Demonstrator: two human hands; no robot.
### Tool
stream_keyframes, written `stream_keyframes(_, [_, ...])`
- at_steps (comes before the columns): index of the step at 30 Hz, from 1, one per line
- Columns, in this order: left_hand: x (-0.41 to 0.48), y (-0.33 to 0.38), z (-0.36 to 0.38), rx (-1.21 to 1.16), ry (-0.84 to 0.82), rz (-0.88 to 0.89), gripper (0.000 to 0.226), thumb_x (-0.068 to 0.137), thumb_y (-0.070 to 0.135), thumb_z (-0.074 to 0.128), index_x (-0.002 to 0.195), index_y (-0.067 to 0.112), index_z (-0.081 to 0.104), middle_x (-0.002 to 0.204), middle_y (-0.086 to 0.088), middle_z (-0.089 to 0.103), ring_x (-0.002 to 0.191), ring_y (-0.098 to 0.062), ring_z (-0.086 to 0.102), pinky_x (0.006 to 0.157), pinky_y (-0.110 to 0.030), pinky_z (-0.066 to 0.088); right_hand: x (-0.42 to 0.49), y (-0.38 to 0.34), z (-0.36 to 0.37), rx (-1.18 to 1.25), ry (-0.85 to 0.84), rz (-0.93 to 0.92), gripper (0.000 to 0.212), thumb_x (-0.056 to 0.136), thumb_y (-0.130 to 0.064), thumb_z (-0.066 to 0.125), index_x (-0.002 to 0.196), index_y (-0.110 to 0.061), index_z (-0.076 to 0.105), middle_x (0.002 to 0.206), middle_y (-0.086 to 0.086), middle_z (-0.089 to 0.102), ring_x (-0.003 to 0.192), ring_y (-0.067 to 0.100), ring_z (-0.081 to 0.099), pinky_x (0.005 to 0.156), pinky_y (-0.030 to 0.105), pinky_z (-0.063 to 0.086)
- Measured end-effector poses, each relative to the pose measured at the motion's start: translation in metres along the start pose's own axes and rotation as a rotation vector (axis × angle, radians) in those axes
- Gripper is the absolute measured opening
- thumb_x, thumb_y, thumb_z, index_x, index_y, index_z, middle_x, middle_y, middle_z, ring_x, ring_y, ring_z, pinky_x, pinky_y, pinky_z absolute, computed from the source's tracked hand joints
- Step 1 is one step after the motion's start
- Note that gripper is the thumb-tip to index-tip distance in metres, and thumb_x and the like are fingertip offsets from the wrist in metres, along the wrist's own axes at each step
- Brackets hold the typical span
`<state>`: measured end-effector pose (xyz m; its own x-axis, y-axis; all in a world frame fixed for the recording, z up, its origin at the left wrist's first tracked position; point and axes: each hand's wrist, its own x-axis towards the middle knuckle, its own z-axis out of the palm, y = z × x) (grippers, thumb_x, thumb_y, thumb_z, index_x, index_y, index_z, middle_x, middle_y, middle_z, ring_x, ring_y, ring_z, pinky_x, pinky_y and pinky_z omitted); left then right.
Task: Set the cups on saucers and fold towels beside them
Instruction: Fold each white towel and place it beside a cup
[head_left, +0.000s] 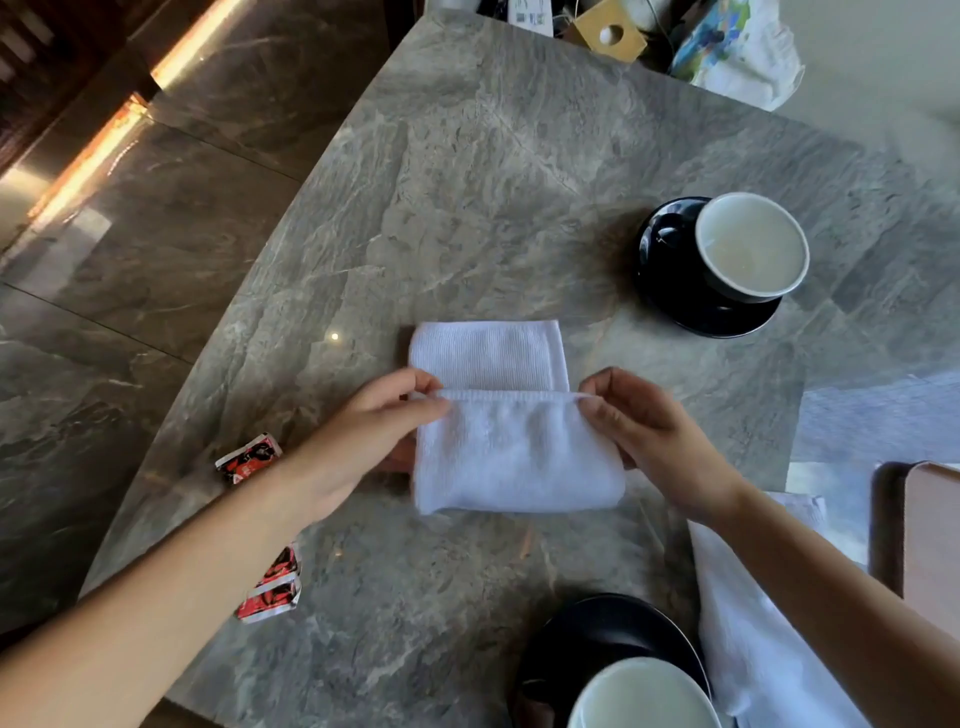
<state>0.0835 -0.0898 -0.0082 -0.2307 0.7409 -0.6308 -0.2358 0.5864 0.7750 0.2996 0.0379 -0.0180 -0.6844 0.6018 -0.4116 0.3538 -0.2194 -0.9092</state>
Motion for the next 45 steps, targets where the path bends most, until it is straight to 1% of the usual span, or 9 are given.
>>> stream_keyframes(5, [0.021,0.004,-0.005,0.117,0.194,0.240,0.021,0.089,-0.003,0.051,0.080,0.017,0.052,0.067,-0.005,0.049,0.063,-0.009,0.041,0.058,-0.024,0.038,0.033,-0.006,0.010,-0.155,0.171,-0.072,0.021,0.094,-0.003,0.050,0.093,-0.021,0.060,0.100,0.012,0.059,0.065,0.014,0.057,0.055,0.033,0.050])
stream_keyframes(10, [0.044,0.004,-0.009,0.199,0.340,0.368,0.016,0.088,0.000,0.052,0.081,0.014,0.055,0.063,-0.001,0.054,0.053,0.001,0.043,0.052,-0.012,0.033,0.067,-0.006,0.021,-0.383,0.379,-0.216,0.022,0.089,-0.007,0.054,0.092,-0.027,0.062,0.082,-0.015,0.055,0.054,0.001,0.052,0.055,0.012,0.039])
stream_keyframes(14, [0.057,-0.002,-0.008,0.193,0.398,0.365,0.010,0.087,0.000,0.051,0.089,0.006,0.058,0.066,-0.002,0.056,0.060,-0.007,0.044,0.055,-0.019,0.033,0.076,0.001,0.024,-0.463,0.427,-0.215,0.017,0.090,-0.012,0.053,0.100,-0.023,0.060,0.081,-0.017,0.055,0.060,0.004,0.054,0.059,0.023,0.042])
stream_keyframes(20, [0.064,-0.004,-0.007,0.199,0.419,0.394,0.011,0.087,0.001,0.052,0.089,0.009,0.060,0.066,0.003,0.057,0.054,0.004,0.047,0.054,-0.008,0.034,0.077,0.005,0.024,-0.561,0.435,-0.275,0.015,0.088,-0.013,0.052,0.099,-0.021,0.058,0.086,-0.015,0.053,0.060,0.001,0.050,0.058,0.024,0.039])
stream_keyframes(26, [0.069,-0.004,-0.006,0.283,0.431,0.399,0.013,0.087,0.004,0.053,0.089,0.013,0.062,0.069,0.004,0.056,0.057,-0.005,0.044,0.057,-0.018,0.036,0.076,0.003,0.023,-0.699,0.451,-0.258,0.016,0.088,-0.018,0.052,0.102,-0.020,0.060,0.096,-0.009,0.053,0.073,0.012,0.050,0.063,0.033,0.046])
stream_keyframes(31, [0.051,-0.002,0.002,0.599,0.655,0.621,0.026,0.081,0.014,0.052,0.107,0.017,0.058,0.106,-0.001,0.055,0.092,-0.020,0.055,0.088,-0.039,0.041,0.062,-0.005,0.032,-1.141,0.558,-0.381,0.042,0.087,-0.029,0.053,0.127,-0.016,0.054,0.131,0.008,0.050,0.119,0.028,0.038,0.103,0.044,0.032])
stream_keyframes(35, [0.037,-0.026,0.012,1.176,0.373,0.804,0.044,0.085,0.022,0.044,0.126,0.008,0.052,0.131,-0.009,0.055,0.126,-0.024,0.048,0.113,-0.047,0.020,0.048,0.000,0.063,-1.303,0.223,-0.572,0.057,0.092,-0.026,0.048,0.142,-0.002,0.037,0.154,0.015,0.030,0.145,0.031,0.018,0.118,0.050,0.008])
stream_keyframes(37, [0.035,-0.040,0.017,1.396,0.285,0.789,0.047,0.088,0.022,0.041,0.127,-0.001,0.052,0.135,-0.016,0.054,0.131,-0.027,0.046,0.113,-0.054,0.024,0.043,0.009,0.074,-1.326,0.095,-0.534,0.056,0.096,-0.020,0.046,0.145,0.001,0.030,0.155,0.018,0.022,0.145,0.032,0.010,0.119,0.048,0.005])
stream_keyframes(45, [0.042,-0.049,0.018,1.525,0.233,0.637,0.060,0.087,0.028,0.033,0.141,0.002,0.035,0.151,-0.015,0.032,0.142,-0.031,0.024,0.113,-0.056,0.022,0.048,0.025,0.076,-1.242,0.068,-0.406,0.062,0.096,-0.032,0.023,0.146,0.005,0.021,0.155,0.021,0.019,0.146,0.032,0.012,0.120,0.045,0.010])
